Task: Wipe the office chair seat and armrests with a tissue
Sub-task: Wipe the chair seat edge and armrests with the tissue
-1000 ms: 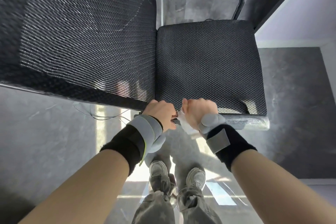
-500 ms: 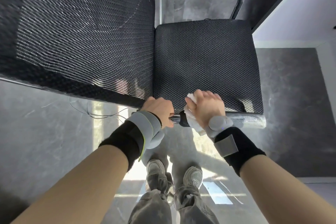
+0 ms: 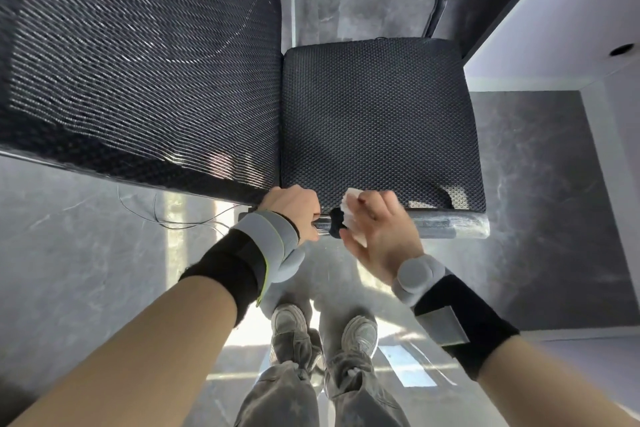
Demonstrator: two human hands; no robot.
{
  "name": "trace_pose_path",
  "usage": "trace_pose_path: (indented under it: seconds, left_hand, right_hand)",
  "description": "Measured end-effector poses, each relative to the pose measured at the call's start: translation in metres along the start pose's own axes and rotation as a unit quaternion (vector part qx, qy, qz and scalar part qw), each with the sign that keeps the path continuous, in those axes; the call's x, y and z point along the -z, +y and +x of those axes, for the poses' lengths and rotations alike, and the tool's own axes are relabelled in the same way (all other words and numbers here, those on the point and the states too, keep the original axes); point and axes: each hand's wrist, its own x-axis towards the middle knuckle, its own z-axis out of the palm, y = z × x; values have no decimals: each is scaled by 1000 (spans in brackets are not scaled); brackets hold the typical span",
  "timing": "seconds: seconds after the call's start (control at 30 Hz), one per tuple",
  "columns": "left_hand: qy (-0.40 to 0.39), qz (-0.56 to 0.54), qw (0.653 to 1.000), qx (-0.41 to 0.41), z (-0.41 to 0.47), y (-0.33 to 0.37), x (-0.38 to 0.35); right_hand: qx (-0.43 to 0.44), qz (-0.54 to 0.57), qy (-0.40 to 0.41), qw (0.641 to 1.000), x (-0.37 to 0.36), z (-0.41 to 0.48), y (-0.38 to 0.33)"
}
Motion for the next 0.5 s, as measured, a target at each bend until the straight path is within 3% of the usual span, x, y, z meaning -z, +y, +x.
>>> trace_pose_path:
  seconds: [0.07, 0.33, 0.5]
  left_hand:
    - [2, 6, 1000, 10, -1, 3, 0]
    - [80, -16, 996, -41, 2, 26, -9]
    - [71, -12, 996, -44, 2, 26, -1]
  right_hand:
    - [0, 17, -26, 1000, 1, -10, -8]
    - [-24, 141, 12, 990, 4, -19, -10]
    - [-108, 170, 27, 979, 13, -26, 7]
